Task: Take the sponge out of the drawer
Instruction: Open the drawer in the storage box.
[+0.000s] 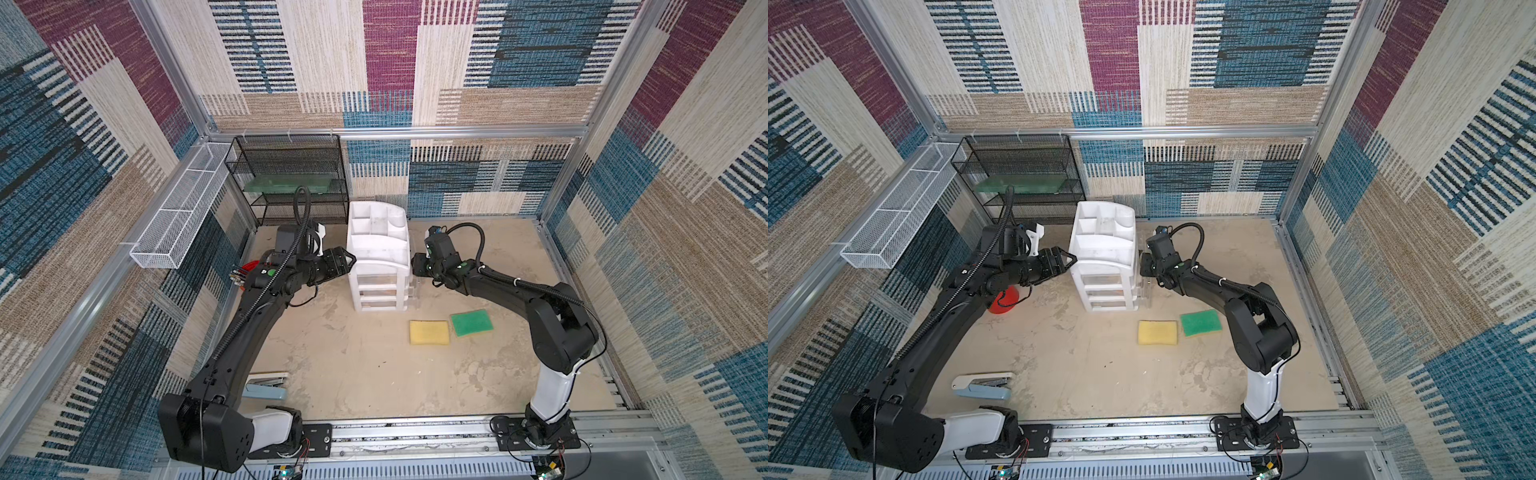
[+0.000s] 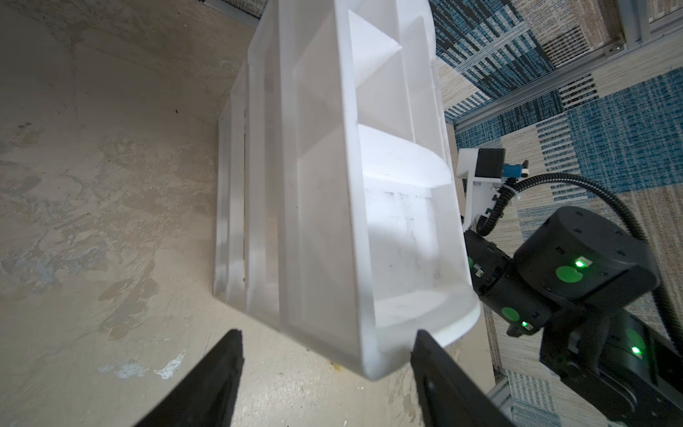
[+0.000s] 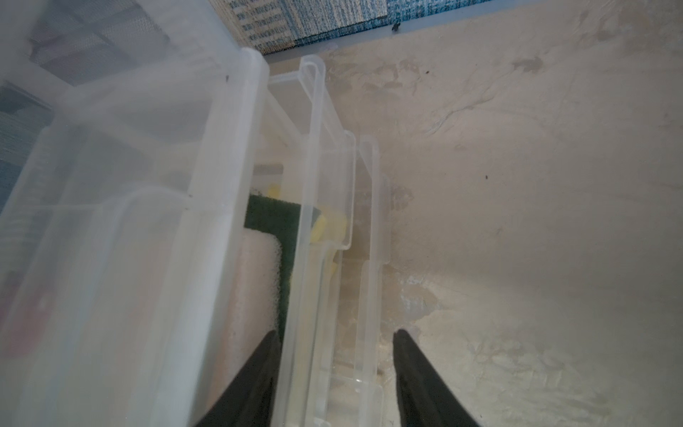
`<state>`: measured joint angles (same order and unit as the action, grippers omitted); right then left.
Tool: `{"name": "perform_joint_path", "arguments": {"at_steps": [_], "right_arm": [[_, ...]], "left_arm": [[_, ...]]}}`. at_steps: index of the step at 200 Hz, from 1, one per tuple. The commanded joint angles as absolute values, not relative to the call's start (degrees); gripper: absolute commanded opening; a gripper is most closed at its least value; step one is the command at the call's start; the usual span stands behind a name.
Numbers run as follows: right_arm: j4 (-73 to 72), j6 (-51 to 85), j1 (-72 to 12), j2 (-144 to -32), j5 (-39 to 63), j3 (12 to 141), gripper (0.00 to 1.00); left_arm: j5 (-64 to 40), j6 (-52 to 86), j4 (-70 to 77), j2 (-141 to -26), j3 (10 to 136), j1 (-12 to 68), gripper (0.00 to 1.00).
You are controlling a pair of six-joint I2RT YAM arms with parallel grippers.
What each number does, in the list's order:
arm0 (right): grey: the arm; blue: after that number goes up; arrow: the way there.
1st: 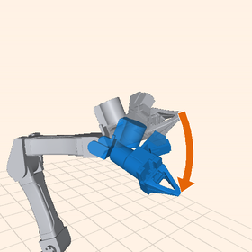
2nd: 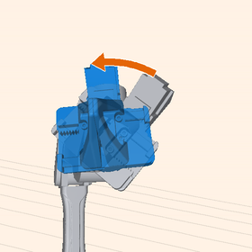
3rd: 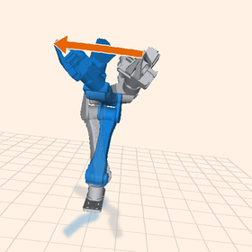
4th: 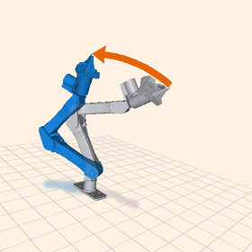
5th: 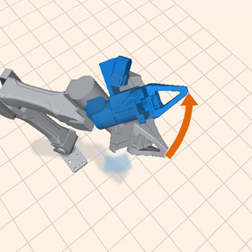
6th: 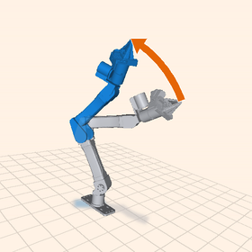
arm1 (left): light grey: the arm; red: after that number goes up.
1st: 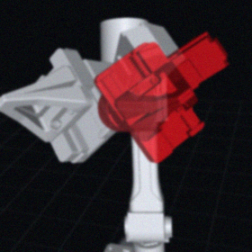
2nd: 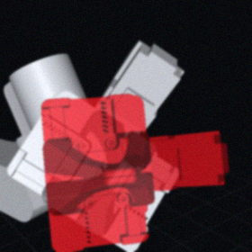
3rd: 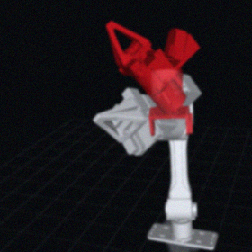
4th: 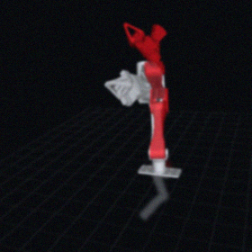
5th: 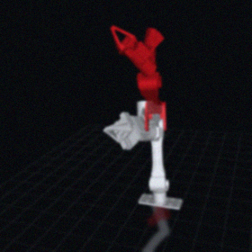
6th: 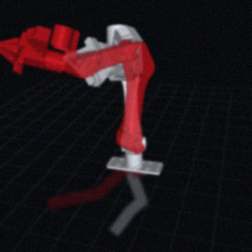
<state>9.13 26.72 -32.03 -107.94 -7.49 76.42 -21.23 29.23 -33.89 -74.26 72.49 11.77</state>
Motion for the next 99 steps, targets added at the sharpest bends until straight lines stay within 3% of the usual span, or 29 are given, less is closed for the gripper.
{"name": "perform_joint_path", "arguments": {"at_steps": [1, 24, 99], "right_arm": [[11.98, 27.16, -32.42, -109.61, -11.02, 77.85, 0.42], [13.05, 27.16, -32.83, -110.61, -12.07, 79.07, 0.29], [15.77, 26.01, -32.83, -106.6, -20.74, 79.54, 0.19]], "left_arm": [[-21.62, 28.0, -33.49, -73.92, 72.25, 11.78, 0.74], [-21.44, 27.97, -33.49, -73.78, 72.23, 11.78, 0.74], [-20.74, 28.1, -33.49, -74.21, 72.0, 11.69, 0.74]]}}
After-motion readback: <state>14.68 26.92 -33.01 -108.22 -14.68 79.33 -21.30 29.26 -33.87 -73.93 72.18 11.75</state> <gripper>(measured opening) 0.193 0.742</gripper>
